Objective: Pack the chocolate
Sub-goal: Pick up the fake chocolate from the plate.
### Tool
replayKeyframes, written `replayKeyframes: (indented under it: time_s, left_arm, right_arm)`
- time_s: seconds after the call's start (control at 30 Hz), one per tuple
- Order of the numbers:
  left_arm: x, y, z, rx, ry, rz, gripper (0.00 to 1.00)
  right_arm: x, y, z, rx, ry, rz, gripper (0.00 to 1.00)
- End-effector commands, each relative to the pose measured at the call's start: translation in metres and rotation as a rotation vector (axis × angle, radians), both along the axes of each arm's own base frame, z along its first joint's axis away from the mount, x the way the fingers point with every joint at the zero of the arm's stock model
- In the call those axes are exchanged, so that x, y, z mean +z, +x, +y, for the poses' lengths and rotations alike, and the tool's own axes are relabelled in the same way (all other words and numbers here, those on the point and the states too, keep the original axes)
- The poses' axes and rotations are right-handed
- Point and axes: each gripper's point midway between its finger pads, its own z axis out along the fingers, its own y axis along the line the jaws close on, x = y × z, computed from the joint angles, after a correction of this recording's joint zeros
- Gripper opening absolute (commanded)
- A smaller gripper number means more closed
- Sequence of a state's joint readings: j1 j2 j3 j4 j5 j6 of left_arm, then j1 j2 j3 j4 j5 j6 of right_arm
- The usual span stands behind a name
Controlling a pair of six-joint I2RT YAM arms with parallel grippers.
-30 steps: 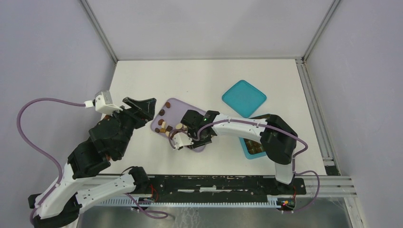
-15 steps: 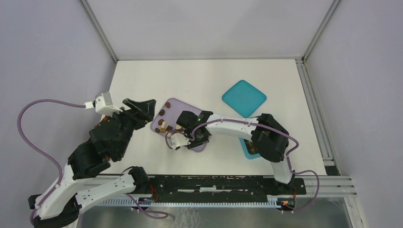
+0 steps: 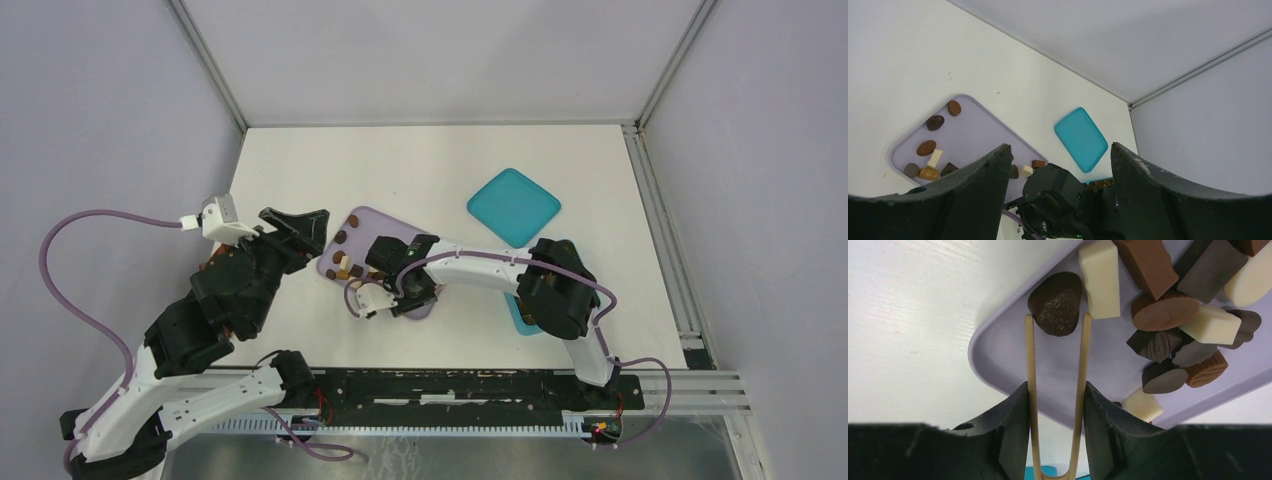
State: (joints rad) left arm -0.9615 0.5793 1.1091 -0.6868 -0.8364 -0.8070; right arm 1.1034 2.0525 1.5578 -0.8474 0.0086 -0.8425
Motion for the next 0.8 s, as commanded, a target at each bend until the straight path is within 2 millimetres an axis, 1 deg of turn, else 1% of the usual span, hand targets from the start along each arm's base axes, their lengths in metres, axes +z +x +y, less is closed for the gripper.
replayKeyframes:
  time_s: [0.0, 0.2, 0.57, 0.6, 0.67, 0.7, 0.77]
  left_arm:
    - [0.0015, 0.0006, 0.002, 0.022, -0.046, -0.003, 0.78]
    - [0.0019, 0.0006, 0.0018, 0.021, -0.049, -0.003, 0.78]
    - [0.0022, 0.0014, -0.0021, 0.01, -0.052, -0.003, 0.78]
    - [0.0023, 0.0013, -0.0022, 0.01, -0.053, -0.003, 0.78]
    - [0.0022, 0.0013, -0.0023, 0.009, -0.054, -0.003, 0.78]
    - [0.0023, 0.0013, -0.0024, 0.009, -0.055, -0.003, 0.78]
    - [0.002, 0.0014, -0.0029, 0.008, -0.053, -0.002, 0.78]
  right_arm:
    - [0.0076, 0.003, 0.0084, 0.011, 0.003, -0.025, 0.45]
    - [0.0037, 0.0015, 0.0078, 0.016, -0.013, -0.024, 0.46]
    - [-0.0002, -0.0004, 0.0148, 0.02, -0.018, -0.016, 0.46]
    - [-0.0005, -0.0006, 0.0146, 0.019, -0.019, -0.015, 0.45]
    - [0.0007, -0.0008, 0.0147, 0.017, -0.015, -0.015, 0.38]
    - [0.002, -0.0009, 0.0152, 0.016, -0.011, -0.015, 0.34]
    - [0.0069, -0.0009, 0.0155, 0.013, 0.0, -0.019, 0.3]
